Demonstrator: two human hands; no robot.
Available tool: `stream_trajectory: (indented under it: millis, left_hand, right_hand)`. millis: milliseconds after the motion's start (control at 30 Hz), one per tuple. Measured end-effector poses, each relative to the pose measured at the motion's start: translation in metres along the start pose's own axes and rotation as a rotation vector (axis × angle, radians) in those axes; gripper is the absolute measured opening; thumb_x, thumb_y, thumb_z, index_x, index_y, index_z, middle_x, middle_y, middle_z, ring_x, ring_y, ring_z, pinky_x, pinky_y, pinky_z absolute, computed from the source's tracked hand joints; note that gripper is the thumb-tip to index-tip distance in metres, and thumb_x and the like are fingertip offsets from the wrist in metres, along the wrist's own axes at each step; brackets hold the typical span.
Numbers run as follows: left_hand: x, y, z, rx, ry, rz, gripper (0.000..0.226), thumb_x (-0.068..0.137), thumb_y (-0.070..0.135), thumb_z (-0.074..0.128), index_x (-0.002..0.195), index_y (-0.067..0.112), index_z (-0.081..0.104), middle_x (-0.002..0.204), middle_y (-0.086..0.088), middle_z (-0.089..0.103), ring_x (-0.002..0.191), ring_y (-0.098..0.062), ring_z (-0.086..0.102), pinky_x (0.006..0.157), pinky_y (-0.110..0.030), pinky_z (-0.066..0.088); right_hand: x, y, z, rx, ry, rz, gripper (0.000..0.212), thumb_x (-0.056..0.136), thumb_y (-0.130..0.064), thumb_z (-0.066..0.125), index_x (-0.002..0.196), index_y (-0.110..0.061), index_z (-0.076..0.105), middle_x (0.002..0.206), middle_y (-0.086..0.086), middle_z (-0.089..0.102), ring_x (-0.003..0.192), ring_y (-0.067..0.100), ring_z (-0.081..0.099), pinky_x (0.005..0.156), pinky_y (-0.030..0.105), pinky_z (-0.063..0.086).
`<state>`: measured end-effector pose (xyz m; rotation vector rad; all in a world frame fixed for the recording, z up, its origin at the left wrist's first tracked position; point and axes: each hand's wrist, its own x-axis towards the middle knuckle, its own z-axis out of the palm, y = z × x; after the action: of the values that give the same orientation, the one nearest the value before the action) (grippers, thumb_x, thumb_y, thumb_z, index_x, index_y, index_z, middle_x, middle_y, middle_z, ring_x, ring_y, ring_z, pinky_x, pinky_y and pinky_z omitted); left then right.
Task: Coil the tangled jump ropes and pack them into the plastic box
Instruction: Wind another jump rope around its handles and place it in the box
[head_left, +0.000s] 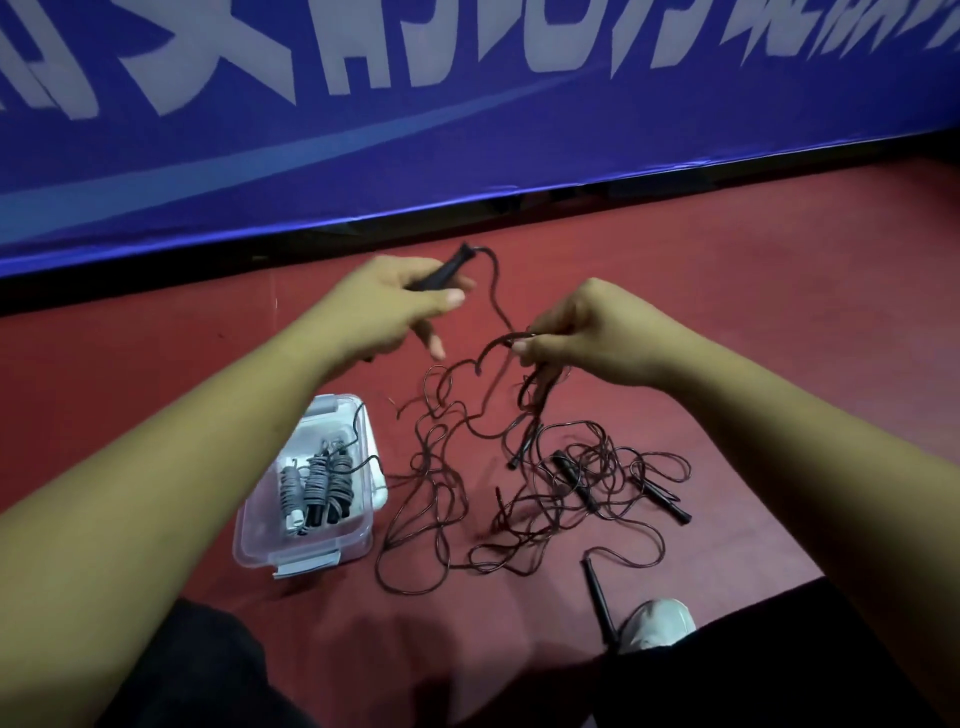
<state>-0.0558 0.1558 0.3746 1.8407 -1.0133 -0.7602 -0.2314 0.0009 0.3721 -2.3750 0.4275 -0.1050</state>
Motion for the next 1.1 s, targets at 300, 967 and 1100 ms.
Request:
stream_trajectory:
  millis: [300, 967, 1100]
  left_hand:
    - [-0.007, -0.003, 0.022, -0.022, -0.216, 0.074, 0.019, 0.096, 0.027, 0.061, 0.079, 0.019, 0.062, 0.060, 0.005, 0.055, 0.042, -0.006, 0.037, 0.038, -0.016, 0.025]
    - [0.023, -0.028, -0.023, -0.164, 0.242, -0.166, 0.022, 0.098, 0.024, 0.059, 0.078, 0.015, 0.060, 0.058, 0.001, 0.051, 0.035, -0.006, 0.030, 0.035, -0.013, 0.019]
    - [0.023, -0.031, -0.014, -0.111, 0.320, -0.139, 0.015, 0.098, 0.026, 0.058, 0.090, 0.015, 0.065, 0.079, -0.002, 0.068, 0.044, -0.011, 0.045, 0.037, -0.016, 0.028]
  right_hand:
    - [0.004, -0.006, 0.006, -0.006, -0.001, -0.056, 0.020, 0.088, -0.031, 0.073, 0.075, -0.017, 0.080, 0.069, -0.002, 0.074, 0.065, 0.018, 0.066, 0.061, 0.031, 0.049]
    - [-0.009, 0.025, -0.022, 0.094, 0.197, 0.079, 0.022, 0.088, -0.035, 0.073, 0.080, -0.015, 0.078, 0.055, -0.016, 0.062, 0.052, -0.004, 0.051, 0.052, 0.009, 0.037]
    - [-0.012, 0.019, -0.021, 0.379, 0.174, 0.111, 0.019, 0.086, -0.027, 0.075, 0.084, -0.008, 0.075, 0.072, 0.006, 0.073, 0.079, 0.018, 0.075, 0.082, 0.030, 0.058]
